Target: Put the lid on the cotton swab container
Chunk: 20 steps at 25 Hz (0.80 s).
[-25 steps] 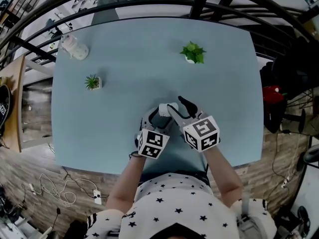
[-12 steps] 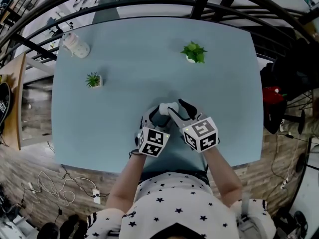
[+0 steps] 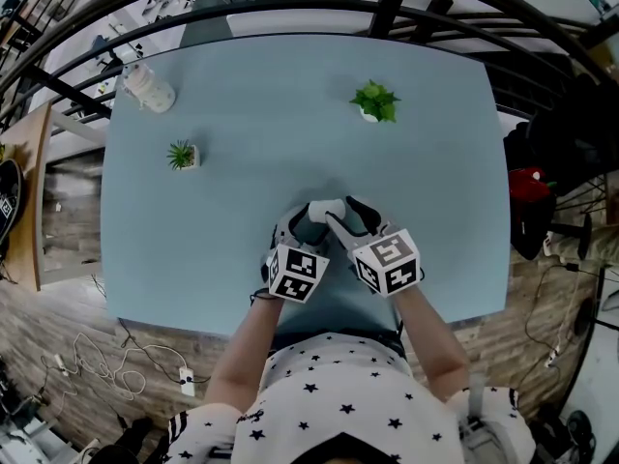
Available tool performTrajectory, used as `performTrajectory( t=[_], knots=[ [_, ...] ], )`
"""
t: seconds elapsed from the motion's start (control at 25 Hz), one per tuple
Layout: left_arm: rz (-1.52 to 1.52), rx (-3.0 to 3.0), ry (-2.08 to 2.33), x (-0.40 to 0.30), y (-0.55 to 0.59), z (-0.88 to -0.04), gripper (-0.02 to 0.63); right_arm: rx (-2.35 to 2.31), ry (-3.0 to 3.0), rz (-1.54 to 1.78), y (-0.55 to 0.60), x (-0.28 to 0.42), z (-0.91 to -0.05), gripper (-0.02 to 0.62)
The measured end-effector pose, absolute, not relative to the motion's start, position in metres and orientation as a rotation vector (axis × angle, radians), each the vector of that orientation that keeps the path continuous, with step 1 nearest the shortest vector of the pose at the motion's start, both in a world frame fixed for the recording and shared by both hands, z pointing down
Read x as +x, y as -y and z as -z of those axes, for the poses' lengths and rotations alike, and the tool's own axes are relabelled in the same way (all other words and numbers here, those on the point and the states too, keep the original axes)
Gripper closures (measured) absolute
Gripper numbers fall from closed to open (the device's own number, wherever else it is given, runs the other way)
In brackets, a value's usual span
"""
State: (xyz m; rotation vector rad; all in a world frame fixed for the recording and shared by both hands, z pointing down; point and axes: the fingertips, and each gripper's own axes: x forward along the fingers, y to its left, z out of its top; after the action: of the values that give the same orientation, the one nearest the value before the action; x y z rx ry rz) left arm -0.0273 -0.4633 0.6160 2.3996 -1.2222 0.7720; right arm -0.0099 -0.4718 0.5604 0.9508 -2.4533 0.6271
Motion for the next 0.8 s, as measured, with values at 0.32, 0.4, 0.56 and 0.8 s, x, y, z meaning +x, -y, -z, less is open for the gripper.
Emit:
performTrajectory(
  t=[0.32, 0.4, 0.56, 0.8],
  knots=[
    [-0.78, 2.4, 1.218, -0.0279, 0.4632, -0.6164, 0.345, 0.972, 2.427, -0.614, 0.4708, -0.0105, -0.5631, 0.402],
    [-0.779, 2.401, 1.217, -0.028, 0.4636, -0.6167, 0.345, 0.979, 2.418, -0.599, 0.4712, -0.0104, -0.5632, 0.398],
    [-0.777, 2.396, 1.218, -0.0279, 0.4631, -0.6172, 0.345, 0.995, 2.411, -0.605, 0.4711, -0.01, -0.5637, 0.397],
    [-0.753, 2.377, 1.24, -0.0319, 0.4548, -0.6074, 0.347, 1.002, 2.386, -0.592, 0.4674, -0.0079, -0.5601, 0.397]
  ],
)
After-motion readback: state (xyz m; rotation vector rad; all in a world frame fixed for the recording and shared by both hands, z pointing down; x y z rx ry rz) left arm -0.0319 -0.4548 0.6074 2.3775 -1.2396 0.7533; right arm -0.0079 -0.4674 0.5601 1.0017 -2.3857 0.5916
